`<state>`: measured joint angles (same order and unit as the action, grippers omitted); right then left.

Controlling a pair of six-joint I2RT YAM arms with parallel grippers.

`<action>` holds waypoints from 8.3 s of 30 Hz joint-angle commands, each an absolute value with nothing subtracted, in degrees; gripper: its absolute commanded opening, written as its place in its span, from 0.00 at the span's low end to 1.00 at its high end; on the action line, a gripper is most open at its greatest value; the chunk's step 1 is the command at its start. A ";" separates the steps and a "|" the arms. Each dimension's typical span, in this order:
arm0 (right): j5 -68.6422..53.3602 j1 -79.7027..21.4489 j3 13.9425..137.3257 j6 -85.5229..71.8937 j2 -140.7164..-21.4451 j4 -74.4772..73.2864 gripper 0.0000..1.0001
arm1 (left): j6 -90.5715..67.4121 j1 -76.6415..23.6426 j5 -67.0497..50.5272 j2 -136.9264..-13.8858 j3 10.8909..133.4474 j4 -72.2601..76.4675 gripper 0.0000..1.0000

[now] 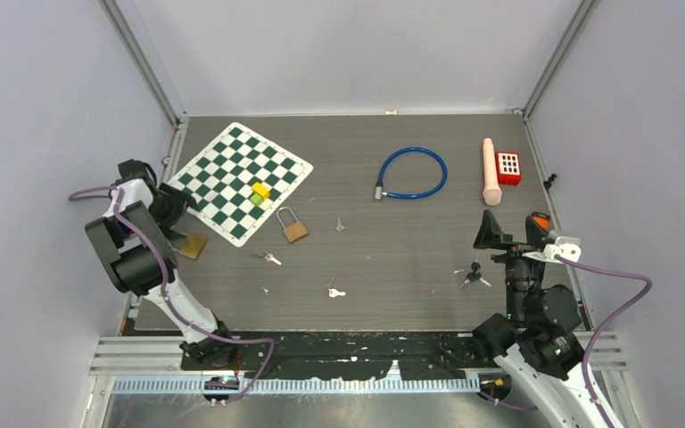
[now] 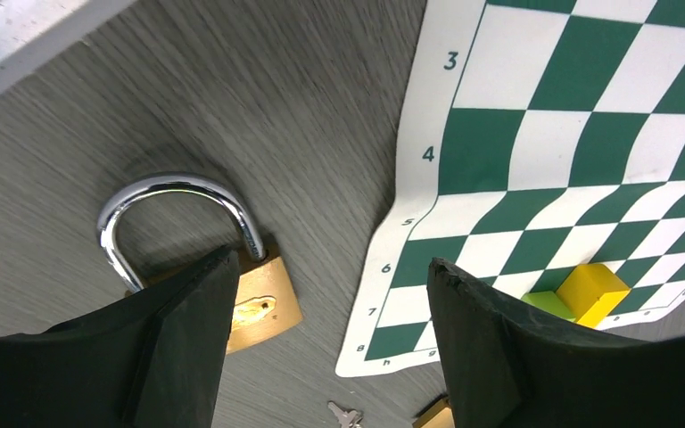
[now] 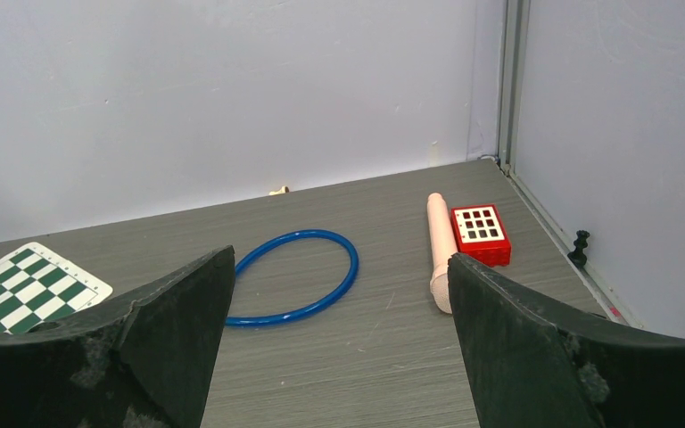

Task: Unlock with the key

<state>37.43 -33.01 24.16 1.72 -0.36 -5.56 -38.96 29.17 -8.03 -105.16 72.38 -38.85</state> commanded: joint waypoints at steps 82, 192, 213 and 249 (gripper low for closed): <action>35.13 -33.31 25.84 1.23 8.80 -5.80 0.95 | -39.93 -17.75 19.79 -70.78 53.27 -52.73 0.15; 36.87 -32.48 26.54 3.78 -2.24 -6.76 0.95 | -78.91 -14.37 16.49 -81.05 40.87 -29.06 0.39; 34.33 -32.34 27.53 2.91 -2.92 -7.87 0.95 | -60.06 -14.24 8.34 -77.29 41.50 -30.73 0.00; -3.05 -32.43 32.95 -15.76 -34.26 -9.21 0.95 | -50.88 -14.06 0.47 -87.19 48.73 -31.90 0.36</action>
<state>-3.09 -32.51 33.67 -15.25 -34.87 -11.99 -50.57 -14.33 2.70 -85.67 46.28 -31.55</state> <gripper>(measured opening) 0.956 0.392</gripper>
